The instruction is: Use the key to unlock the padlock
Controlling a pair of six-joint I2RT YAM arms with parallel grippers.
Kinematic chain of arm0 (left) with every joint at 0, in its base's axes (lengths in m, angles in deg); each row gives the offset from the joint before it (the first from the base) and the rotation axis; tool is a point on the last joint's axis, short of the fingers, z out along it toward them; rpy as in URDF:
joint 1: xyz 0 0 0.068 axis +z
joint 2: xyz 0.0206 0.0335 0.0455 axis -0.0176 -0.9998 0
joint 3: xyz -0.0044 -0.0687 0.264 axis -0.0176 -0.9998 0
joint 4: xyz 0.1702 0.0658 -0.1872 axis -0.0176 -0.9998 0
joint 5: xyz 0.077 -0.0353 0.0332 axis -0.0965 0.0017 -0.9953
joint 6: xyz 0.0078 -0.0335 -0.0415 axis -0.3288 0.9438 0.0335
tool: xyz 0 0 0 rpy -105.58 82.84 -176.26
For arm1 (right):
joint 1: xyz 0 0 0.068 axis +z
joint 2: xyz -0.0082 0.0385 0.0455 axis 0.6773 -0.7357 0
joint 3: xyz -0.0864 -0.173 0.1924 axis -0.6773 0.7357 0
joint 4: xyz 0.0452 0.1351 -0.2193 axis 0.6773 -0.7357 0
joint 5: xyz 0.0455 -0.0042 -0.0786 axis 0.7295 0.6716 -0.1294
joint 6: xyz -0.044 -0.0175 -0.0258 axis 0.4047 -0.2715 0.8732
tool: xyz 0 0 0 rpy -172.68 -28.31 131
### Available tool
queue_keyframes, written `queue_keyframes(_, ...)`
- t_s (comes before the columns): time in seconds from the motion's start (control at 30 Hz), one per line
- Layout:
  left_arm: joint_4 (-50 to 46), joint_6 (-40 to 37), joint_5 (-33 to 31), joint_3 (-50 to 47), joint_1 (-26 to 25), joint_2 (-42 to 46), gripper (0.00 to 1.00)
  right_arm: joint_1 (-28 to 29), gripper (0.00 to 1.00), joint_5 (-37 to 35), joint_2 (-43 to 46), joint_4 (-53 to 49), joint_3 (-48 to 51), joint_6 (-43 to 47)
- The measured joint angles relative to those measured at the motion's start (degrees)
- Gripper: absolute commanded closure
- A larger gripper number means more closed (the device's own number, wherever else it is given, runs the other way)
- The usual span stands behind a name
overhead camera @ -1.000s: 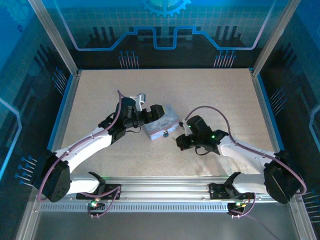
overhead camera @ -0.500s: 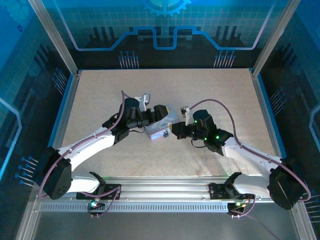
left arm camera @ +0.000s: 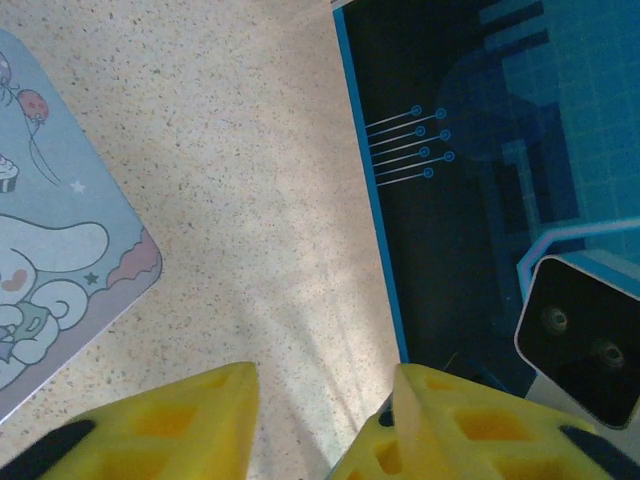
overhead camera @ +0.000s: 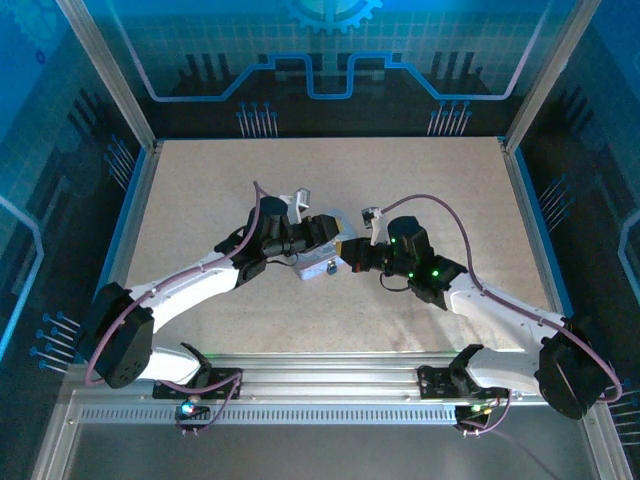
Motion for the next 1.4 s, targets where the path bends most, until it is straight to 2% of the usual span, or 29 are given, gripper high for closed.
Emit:
queue_keyframes(0.4,0.22,-0.24,-0.09,0.07,0.02,0.00,1.00,-0.66,0.94,1.05,0.00,0.24,0.00,-0.72)
queue_keyframes(0.43,0.26,-0.28,-0.13,0.07,0.02,0.00,1.00,-0.87,0.93,1.42,0.00,0.24,0.00,-0.90)
queue_keyframes(0.63,0.13,-0.83,-0.17,0.07,0.00,0.00,1.00,-3.85,0.71,5.88,0.42,1.99,0.72,-1.73)
queue_keyframes(0.77,0.02,-1.31,-0.17,0.07,0.00,0.11,1.00,-7.52,0.65,11.34,0.74,7.28,2.84,-3.58)
queue_keyframes(1.07,0.02,-1.95,-0.15,0.07,0.00,0.55,1.00,-9.16,0.61,18.34,-0.90,13.86,4.55,-6.23)
queue_keyframes(1.4,0.02,-1.95,-0.15,0.07,0.00,0.87,1.00,-8.44,0.62,19.06,-3.93,14.45,4.52,-6.45)
